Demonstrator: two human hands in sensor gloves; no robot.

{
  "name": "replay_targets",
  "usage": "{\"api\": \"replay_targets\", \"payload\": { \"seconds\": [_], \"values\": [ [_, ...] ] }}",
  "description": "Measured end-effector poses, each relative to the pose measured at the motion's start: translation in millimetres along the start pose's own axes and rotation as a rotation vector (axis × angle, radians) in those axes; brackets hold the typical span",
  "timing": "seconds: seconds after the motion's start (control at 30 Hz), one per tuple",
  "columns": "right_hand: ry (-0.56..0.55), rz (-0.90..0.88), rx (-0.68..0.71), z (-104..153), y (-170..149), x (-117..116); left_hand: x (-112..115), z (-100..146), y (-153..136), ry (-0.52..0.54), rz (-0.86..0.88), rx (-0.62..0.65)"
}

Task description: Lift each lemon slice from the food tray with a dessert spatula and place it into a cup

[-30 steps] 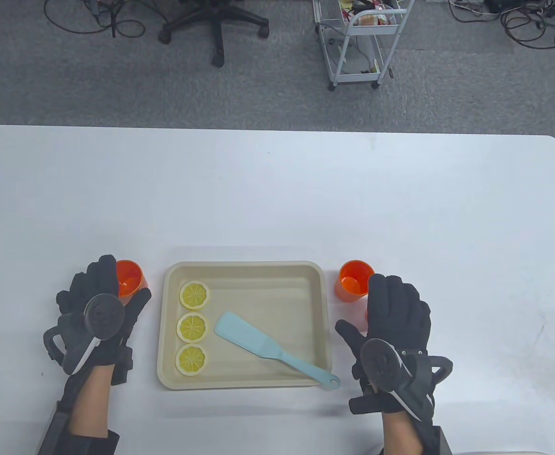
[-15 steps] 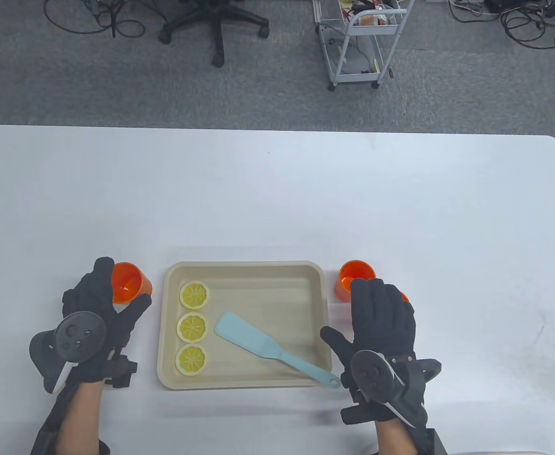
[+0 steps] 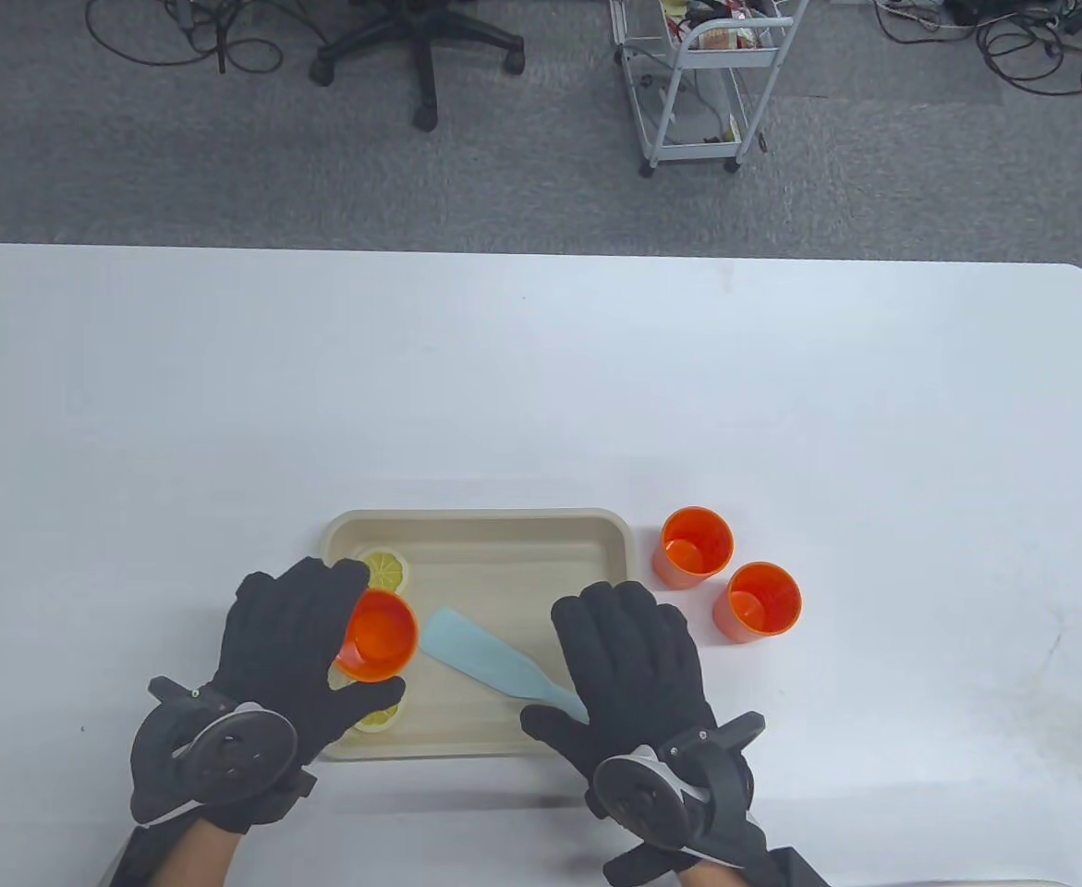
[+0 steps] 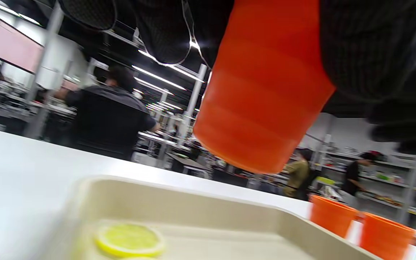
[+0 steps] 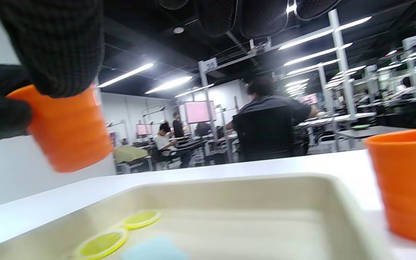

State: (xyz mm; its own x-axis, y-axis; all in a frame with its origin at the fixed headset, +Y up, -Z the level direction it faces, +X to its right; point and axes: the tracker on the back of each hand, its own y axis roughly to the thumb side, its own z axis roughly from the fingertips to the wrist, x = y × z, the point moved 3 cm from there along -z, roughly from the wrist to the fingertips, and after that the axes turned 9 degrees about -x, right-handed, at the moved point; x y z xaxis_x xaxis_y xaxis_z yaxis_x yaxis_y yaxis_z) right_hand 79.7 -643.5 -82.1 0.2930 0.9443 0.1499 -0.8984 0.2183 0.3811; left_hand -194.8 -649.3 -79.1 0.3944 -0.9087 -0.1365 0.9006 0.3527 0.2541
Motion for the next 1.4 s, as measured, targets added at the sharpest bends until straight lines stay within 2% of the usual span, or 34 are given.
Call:
{"api": "replay_targets", "payload": {
  "seconds": [0.13, 0.4, 0.5, 0.67, 1.07, 1.27, 1.4],
  "values": [
    [0.030, 0.009, 0.057, 2.6, 15.0, -7.3, 8.5, 2.3, 17.1, -0.045, 0.024, 0.108],
    [0.098, 0.002, 0.182, 7.9, 40.1, -19.7, 26.2, 5.5, 38.9, -0.148, 0.006, 0.223],
    [0.138, 0.010, 0.214, 9.0, 45.5, -25.4, 30.5, 6.9, 47.2, -0.165, 0.002, 0.250],
    [0.143, 0.033, 0.234, 10.0, 47.7, -29.5, 37.0, 7.0, 50.9, -0.183, -0.023, 0.260],
    [0.060, 0.083, 0.278, 13.8, 55.5, -31.7, 38.4, 6.0, 52.5, -0.138, -0.011, 0.279],
    [0.096, 0.097, 0.227, 10.8, 51.7, -28.9, 41.2, 5.7, 52.7, -0.139, -0.014, 0.271],
    [0.119, 0.060, 0.150, 6.0, 31.9, -14.6, 30.5, 6.5, 47.2, -0.074, -0.041, 0.231]
  ]
}}
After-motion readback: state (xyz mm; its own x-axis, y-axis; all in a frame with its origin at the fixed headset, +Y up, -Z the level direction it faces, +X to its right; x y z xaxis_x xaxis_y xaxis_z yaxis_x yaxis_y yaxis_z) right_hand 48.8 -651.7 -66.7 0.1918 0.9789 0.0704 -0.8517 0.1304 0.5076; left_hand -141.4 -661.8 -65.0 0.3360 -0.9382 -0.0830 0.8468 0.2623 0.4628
